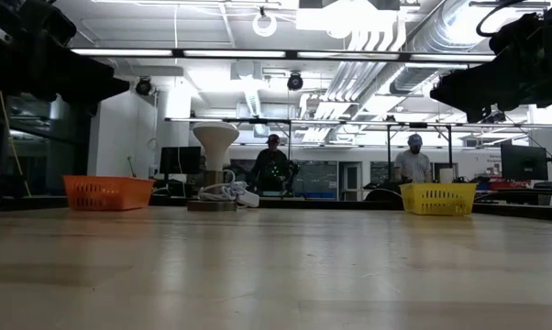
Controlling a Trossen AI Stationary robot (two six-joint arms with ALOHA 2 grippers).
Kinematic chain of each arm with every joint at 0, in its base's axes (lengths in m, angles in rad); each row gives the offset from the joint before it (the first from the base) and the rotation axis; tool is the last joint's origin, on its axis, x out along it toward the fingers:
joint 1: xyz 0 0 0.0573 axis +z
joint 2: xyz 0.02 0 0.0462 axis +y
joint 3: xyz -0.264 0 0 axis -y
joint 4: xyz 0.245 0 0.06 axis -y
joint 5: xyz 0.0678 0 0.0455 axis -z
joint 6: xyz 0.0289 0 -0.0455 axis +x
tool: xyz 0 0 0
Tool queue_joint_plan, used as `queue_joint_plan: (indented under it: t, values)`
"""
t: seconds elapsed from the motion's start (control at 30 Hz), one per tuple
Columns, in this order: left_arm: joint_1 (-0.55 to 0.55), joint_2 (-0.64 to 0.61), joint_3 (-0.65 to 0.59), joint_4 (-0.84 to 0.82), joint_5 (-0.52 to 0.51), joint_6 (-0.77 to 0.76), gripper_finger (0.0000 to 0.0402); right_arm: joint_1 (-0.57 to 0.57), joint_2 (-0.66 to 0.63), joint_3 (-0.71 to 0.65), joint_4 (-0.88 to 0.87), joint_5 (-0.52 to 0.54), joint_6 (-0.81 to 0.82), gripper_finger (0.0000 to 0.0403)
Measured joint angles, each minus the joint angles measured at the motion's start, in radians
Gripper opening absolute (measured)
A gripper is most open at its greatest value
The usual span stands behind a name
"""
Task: Pick & Place Office items
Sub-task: Return to Home Position
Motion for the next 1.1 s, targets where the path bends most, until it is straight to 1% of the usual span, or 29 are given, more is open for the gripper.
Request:
queue_joint_plan:
  t: [0.17,0.37,0.57,0.73,1.1]
  values:
    - [0.000,0.000,-0.001,-0.010,0.012,0.027,0.0177,0.000,0.000,0.000,0.000,0.000,0.000,0.0195]
    - [0.000,0.000,-0.002,-0.022,0.073,0.053,0.0177,0.000,0.000,0.000,0.000,0.000,0.000,0.0195]
    - [0.000,0.000,-0.003,-0.044,0.192,0.103,0.0177,0.000,0.000,0.000,0.000,0.000,0.000,0.0195]
    - [0.000,0.000,-0.003,-0.054,0.248,0.105,0.0177,0.000,0.000,0.000,0.000,0.000,0.000,0.0195]
    - [0.000,0.000,-0.003,-0.054,0.244,0.113,0.0177,0.000,0.000,0.000,0.000,0.000,0.000,0.0195]
